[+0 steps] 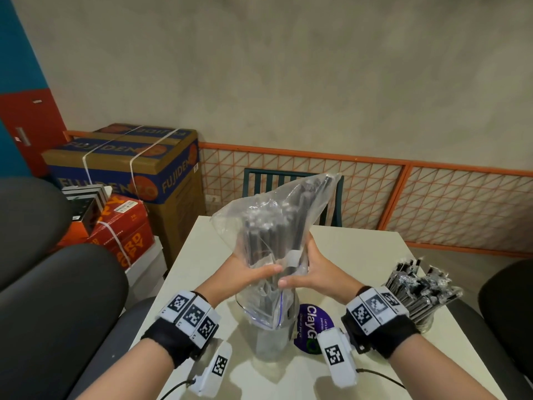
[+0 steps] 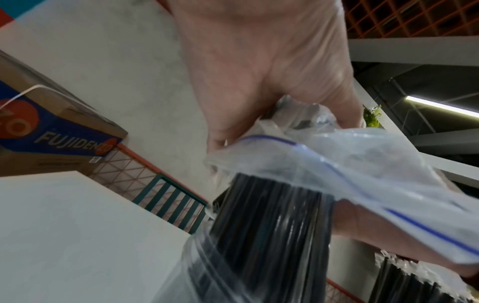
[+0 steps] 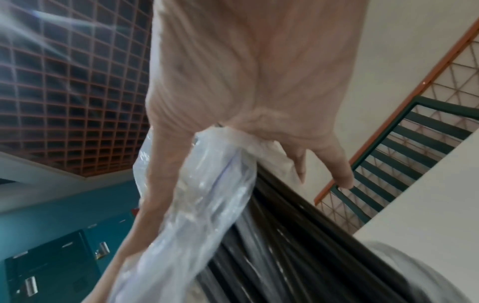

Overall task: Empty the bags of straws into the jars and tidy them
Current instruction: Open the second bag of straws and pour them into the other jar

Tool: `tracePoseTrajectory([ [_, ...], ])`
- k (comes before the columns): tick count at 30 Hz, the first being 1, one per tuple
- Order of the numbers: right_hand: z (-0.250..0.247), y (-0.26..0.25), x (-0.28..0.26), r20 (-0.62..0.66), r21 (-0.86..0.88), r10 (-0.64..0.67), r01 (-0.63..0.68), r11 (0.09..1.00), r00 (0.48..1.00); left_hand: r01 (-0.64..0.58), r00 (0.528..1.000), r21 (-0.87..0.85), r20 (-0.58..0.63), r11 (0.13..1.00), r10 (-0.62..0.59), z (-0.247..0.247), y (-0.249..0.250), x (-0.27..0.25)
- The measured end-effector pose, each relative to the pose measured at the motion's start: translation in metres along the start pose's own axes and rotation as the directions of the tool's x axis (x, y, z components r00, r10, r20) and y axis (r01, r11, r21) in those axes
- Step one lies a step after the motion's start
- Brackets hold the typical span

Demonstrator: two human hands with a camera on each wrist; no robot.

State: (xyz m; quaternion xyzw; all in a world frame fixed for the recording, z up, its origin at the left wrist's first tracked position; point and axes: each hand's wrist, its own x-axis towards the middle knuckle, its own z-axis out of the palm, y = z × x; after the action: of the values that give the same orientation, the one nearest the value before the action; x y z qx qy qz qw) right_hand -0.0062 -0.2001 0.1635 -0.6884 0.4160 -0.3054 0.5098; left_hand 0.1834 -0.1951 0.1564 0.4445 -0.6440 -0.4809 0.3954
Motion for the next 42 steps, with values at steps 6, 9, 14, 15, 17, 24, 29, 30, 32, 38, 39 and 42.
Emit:
tracePoseTrajectory([
  [6,-0.002,-0.024,0.002,-0.080,0.020,-0.059,0.061,0.998,0.995,-0.106,0.994,-0.029,-0.005,0.994,0.106,0.001,0.014,-0.003],
  [9,0.002,-0.022,0.001,-0.132,-0.032,-0.061,0.058,0.998,0.989,-0.105,0.994,-0.022,0.017,0.994,0.105,0.005,0.010,-0.003],
  [14,0.002,-0.029,0.001,-0.264,-0.030,-0.103,0.099,0.995,0.959,-0.131,0.991,-0.014,-0.011,0.991,0.131,0.007,0.017,-0.002],
  [15,0.001,-0.030,0.002,-0.282,-0.029,-0.085,0.080,0.996,0.956,-0.135,0.991,-0.025,-0.010,0.991,0.135,0.007,0.017,-0.001],
  [17,0.003,-0.028,0.005,-0.288,-0.077,-0.062,0.041,0.996,0.956,-0.109,0.994,-0.057,0.006,0.992,0.109,0.007,0.015,0.000],
  [24,0.014,-0.010,0.011,-0.299,-0.299,-0.027,-0.067,0.952,0.954,0.067,0.996,-0.120,-0.043,0.991,-0.072,0.011,-0.009,-0.004],
  [29,0.009,-0.022,0.014,-0.307,-0.282,-0.075,-0.015,0.959,0.949,0.038,0.996,-0.037,-0.085,0.999,-0.041,0.010,-0.004,0.000],
  [30,0.007,-0.025,0.015,-0.332,-0.261,-0.098,0.009,0.965,0.938,0.017,0.995,-0.029,-0.101,0.999,-0.020,0.009,-0.001,0.000],
  [32,0.005,-0.027,0.018,-0.376,-0.271,-0.137,0.033,0.962,0.917,0.008,0.991,-0.025,-0.136,1.000,-0.012,0.007,0.001,0.003],
  [38,0.015,-0.010,0.019,-0.337,-0.403,-0.085,-0.061,0.913,0.938,0.091,0.996,0.063,-0.019,0.994,-0.090,0.007,-0.027,0.007],
  [39,0.018,-0.008,0.018,-0.349,-0.400,-0.073,-0.078,0.913,0.934,0.087,0.996,0.074,0.006,0.993,-0.087,0.007,-0.032,0.007],
  [42,0.020,-0.004,0.016,-0.359,-0.373,-0.060,-0.084,0.924,0.932,0.070,0.995,0.071,0.065,0.995,-0.075,0.006,-0.032,0.005],
])
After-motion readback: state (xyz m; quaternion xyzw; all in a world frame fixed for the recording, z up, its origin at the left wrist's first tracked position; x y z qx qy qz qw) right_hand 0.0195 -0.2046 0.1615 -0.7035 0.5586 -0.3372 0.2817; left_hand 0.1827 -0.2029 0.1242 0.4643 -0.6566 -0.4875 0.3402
